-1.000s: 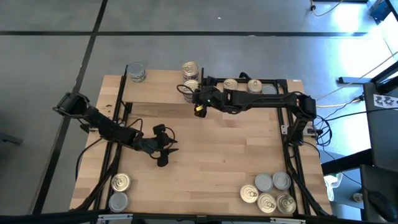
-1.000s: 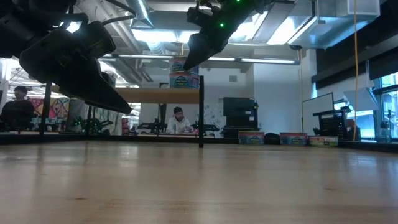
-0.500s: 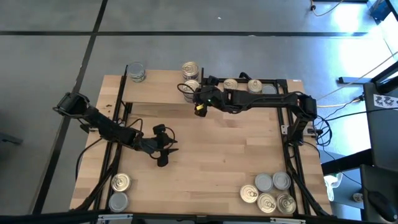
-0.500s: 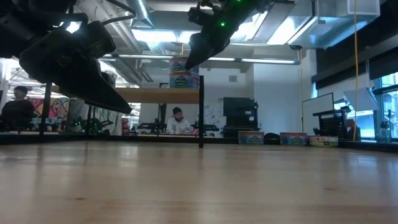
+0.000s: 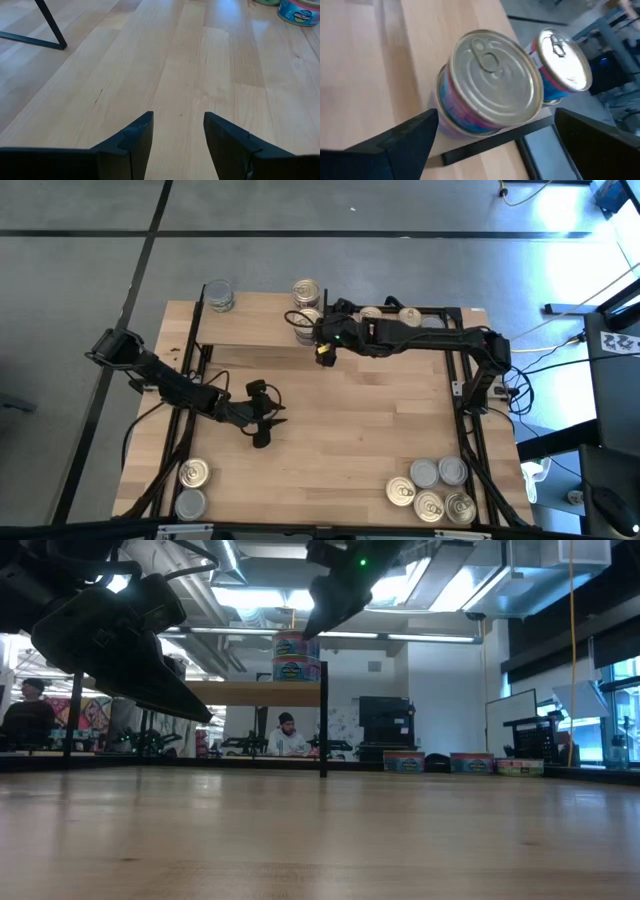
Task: Stack canned seafood by type on shelf
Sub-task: Stack the blue tuna can on top of the blue tuna can on the shelf, then put the blue tuna can on the shelf
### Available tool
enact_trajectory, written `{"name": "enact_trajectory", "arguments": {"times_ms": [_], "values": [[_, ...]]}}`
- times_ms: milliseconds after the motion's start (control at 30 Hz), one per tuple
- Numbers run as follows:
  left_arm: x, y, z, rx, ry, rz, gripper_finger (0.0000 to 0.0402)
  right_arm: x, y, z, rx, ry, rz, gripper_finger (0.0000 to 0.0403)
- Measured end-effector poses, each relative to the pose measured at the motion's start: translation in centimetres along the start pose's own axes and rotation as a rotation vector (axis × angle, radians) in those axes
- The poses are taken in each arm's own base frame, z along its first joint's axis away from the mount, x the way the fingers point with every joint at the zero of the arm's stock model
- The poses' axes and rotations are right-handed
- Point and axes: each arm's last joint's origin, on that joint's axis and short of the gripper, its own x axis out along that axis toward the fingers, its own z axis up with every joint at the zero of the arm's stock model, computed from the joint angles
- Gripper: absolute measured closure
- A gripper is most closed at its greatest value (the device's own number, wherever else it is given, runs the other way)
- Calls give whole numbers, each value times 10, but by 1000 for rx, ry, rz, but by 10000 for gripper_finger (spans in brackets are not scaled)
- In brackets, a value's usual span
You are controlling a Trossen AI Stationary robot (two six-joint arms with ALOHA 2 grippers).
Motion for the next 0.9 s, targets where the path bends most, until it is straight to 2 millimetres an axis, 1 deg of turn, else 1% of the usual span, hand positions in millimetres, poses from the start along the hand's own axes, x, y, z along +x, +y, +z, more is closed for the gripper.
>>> {"name": "enact_trajectory", "arguments": {"times_ms": [100,233,400,500,567,633,733,900], "values": [[0,0,0,2,0,0,229,-9,2,3,-12,31,31,4],[0,0,0,19,1,0,229,-34,5,5,-31,55,28,4],[0,0,0,25,0,0,229,-68,6,-1,-31,100,26,4],[0,0,0,26,0,0,229,-80,2,-7,-2,139,31,4],[0,0,0,25,0,0,229,-83,0,-15,14,152,31,4],[0,0,0,26,1,0,229,-82,0,-26,25,171,22,4],[0,0,0,26,0,0,229,-72,-4,-44,59,196,-11,4],[0,0,0,25,0,0,229,-49,-16,-73,151,246,-70,4]]}}
